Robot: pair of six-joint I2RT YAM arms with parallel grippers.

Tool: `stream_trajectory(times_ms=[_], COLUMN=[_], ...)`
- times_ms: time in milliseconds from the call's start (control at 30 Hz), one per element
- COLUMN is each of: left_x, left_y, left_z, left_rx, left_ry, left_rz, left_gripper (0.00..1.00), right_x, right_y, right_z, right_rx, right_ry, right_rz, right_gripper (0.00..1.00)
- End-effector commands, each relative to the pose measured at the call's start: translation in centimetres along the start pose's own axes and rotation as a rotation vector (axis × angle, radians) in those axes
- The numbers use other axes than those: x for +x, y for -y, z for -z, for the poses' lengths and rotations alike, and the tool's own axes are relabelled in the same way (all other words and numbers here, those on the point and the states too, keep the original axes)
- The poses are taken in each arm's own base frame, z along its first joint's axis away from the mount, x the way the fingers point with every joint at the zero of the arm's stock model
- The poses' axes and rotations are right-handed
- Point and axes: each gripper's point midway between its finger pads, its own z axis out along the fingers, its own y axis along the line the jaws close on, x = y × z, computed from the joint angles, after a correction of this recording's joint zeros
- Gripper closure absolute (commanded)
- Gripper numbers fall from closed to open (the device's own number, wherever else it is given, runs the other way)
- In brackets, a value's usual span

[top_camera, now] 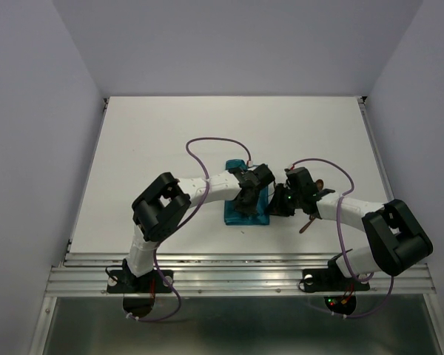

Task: Fold the napkin into a case and place the utensils inside
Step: Smooth out the 2/3-rectangle-folded napkin at the center of the board.

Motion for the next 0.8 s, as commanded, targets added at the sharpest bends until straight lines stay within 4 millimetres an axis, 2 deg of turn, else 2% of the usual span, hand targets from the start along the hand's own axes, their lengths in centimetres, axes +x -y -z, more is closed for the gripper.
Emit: stream_trajectory(times_ms=[0,167,300,533,767], left_x=[-0.9,-1.7,-1.5,-0.5,-0.3], left_y=[1.2,1.8,1.7,1.2,1.1], left_z=[1.5,2.4,1.7,0.0,-0.6], left_rx=[0.033,0.053,0.043,-0.026,-0.057], left_ry=[0.022,0.041,0.032,0.011,0.016], left_rz=[0.005,0.023,0.031,0.033,0.035], left_gripper=[0.64,0.57,0.53,0.56,0.61], right_x=[0.1,0.1,0.1,0.0,-0.2], right_y=[0.3,0.4,0.4,0.3,0.2], right_z=[-0.1,-0.1,-0.1,0.1,0.2], right_rx=[0.008,0.010,0.012,0.014,0.014], right_ry=[0.006,0.004,0.004,0.004,0.008], right_rz=[0.010,0.010,0.014,0.022,0.030], right_gripper=[0.79,0.79,0.79,0.79,0.79])
